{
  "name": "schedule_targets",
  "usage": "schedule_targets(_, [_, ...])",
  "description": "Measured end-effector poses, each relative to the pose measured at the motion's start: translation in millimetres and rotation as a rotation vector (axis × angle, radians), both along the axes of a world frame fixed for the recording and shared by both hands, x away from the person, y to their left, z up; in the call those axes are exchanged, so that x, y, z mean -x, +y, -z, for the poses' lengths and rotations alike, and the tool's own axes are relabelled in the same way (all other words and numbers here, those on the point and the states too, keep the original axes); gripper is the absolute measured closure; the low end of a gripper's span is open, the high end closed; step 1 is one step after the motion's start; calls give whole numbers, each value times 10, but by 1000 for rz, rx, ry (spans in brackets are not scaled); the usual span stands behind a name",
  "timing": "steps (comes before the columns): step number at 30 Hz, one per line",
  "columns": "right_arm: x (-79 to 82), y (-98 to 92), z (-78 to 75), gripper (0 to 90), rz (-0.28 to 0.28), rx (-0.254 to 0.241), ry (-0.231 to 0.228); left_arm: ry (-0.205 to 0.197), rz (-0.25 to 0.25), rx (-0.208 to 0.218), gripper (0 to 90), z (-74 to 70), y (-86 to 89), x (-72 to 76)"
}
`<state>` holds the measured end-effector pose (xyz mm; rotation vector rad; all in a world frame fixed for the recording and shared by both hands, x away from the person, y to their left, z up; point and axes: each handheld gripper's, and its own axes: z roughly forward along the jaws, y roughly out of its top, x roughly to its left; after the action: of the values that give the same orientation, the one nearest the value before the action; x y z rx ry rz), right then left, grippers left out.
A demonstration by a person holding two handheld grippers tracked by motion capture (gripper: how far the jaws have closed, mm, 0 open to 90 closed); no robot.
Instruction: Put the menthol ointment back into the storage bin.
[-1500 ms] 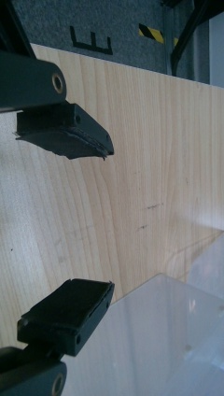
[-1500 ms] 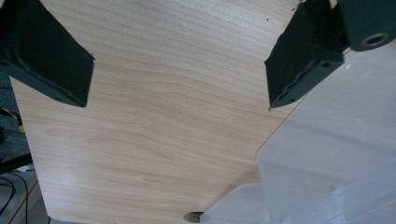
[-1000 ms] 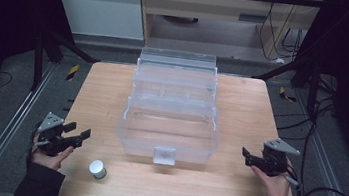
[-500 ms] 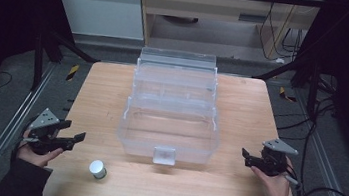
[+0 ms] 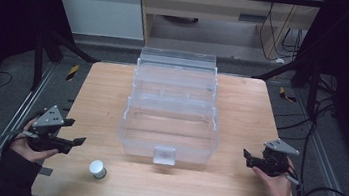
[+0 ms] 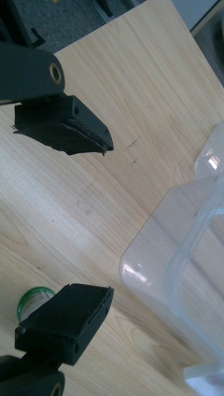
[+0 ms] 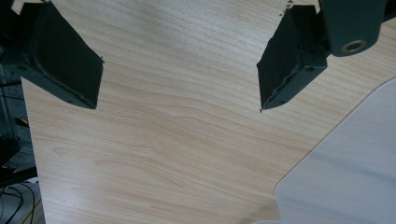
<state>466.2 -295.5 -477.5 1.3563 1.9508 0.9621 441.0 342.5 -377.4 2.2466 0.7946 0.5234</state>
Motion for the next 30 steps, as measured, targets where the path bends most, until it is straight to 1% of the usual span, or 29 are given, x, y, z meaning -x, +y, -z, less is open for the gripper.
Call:
schedule_targets(1, [0, 0, 0, 142, 0, 0, 0, 0, 0, 0, 240, 0, 0, 0])
schedule_targets(4, [3, -3, -3, 142, 0, -6, 3, 5, 49, -32, 236, -17, -42, -1])
schedule_targets(6, [2, -5, -3, 142, 0, -6, 4, 10, 73, -49, 233, -23, -57, -2])
schedule_targets(7, [-1, -8, 2, 142, -1, 1, 2, 12, 94, -59, 231, -26, -77, -1])
schedule_targets(8, [-1, -8, 3, 142, -1, 1, 3, 12, 94, -59, 230, -26, -77, -1])
schedule_targets(9, [-1, -7, 4, 141, -2, 1, 5, 15, 123, -73, 228, -33, -93, 2])
schedule_targets(12, [-1, -5, 5, 140, -3, 0, 6, 17, 157, -98, 225, -49, -118, 7])
schedule_targets(17, [0, -4, 6, 139, -5, 0, 14, 39, 224, -157, 226, -74, -163, 10])
schedule_targets(20, [-2, -4, 9, 139, -9, 3, 15, 49, 250, -179, 228, -76, -188, 12])
schedule_targets(21, [-2, -4, 9, 139, -9, 3, 15, 49, 250, -179, 229, -76, -188, 12])
schedule_targets(22, [-1, -4, 9, 138, -8, 4, 17, 50, 264, -192, 229, -74, -204, 14])
schedule_targets(25, [2, -2, 7, 139, -8, 3, 21, 60, 284, -215, 229, -62, -225, 16])
schedule_targets(27, [3, -6, 6, 139, -12, 8, 18, 68, 301, -241, 226, -52, -238, 19])
schedule_targets(30, [1, -6, 7, 139, -12, 8, 20, 80, 322, -268, 222, -37, -260, 26])
